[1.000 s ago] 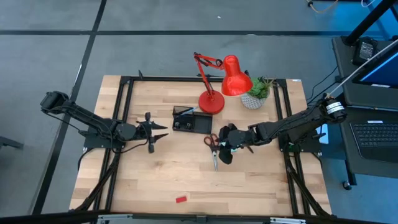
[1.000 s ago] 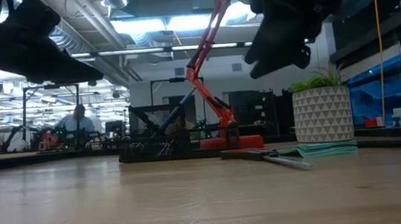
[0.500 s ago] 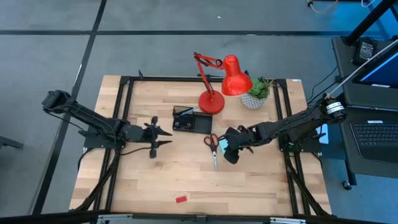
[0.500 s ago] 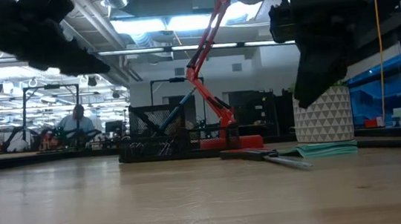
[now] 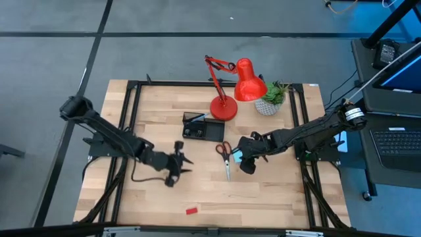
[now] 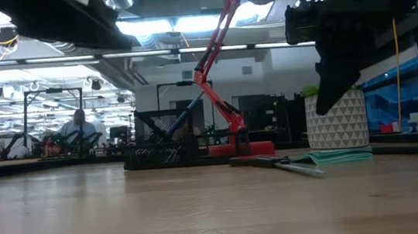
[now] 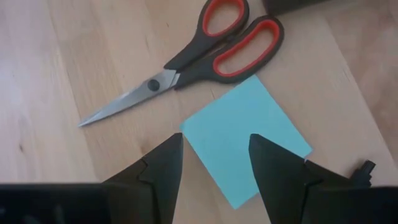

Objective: Pick and place office supplies into organizer
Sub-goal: Put the red eraser into the black desk organizer

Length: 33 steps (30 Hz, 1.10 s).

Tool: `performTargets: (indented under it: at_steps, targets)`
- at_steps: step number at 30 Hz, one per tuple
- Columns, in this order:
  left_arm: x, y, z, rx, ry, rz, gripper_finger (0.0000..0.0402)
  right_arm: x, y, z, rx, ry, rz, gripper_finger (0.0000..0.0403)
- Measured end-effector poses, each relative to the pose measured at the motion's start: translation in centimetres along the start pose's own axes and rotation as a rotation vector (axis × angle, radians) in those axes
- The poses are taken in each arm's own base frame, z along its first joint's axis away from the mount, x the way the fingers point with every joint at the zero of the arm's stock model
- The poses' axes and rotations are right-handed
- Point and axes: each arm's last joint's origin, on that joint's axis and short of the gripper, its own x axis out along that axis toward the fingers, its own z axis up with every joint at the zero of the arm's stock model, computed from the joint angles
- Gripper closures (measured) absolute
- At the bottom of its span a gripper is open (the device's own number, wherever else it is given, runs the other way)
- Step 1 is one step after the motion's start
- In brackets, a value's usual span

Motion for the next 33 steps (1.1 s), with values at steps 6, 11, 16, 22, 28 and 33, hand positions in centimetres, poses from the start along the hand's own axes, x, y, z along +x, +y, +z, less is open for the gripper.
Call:
performTargets:
  at_steps: [6,11,16,22,28,33]
  targets:
    - [1.6,-3.2,1.4,-0.041,0.014,-0.068,0.0260,0.0,0.0,0.0,-0.028,0.000,0.000,0.0217]
    - [2.9,-5.7,3.0,-0.153,0.002,-0.147,0.0231,0.0,0.0,0.0,-0.065,-0.001,0.000,0.0217]
    - [3.8,-7.8,4.0,-0.190,-0.114,-0.243,0.0210,0.0,-0.1,0.1,-0.068,-0.024,-0.038,0.0217]
    - [3.6,-9.8,4.0,-0.254,-0.135,-0.301,0.0212,0.0,-0.2,0.1,-0.065,-0.037,-0.055,0.0217]
    - [3.9,-12.3,4.2,-0.177,0.063,-0.219,0.0214,0.0,-0.1,0.3,-0.060,-0.063,-0.065,0.0217]
    - [5.1,-14.0,4.3,-0.184,0.238,-0.152,0.0214,0.0,-0.1,0.3,-0.060,-0.065,-0.064,0.0217]
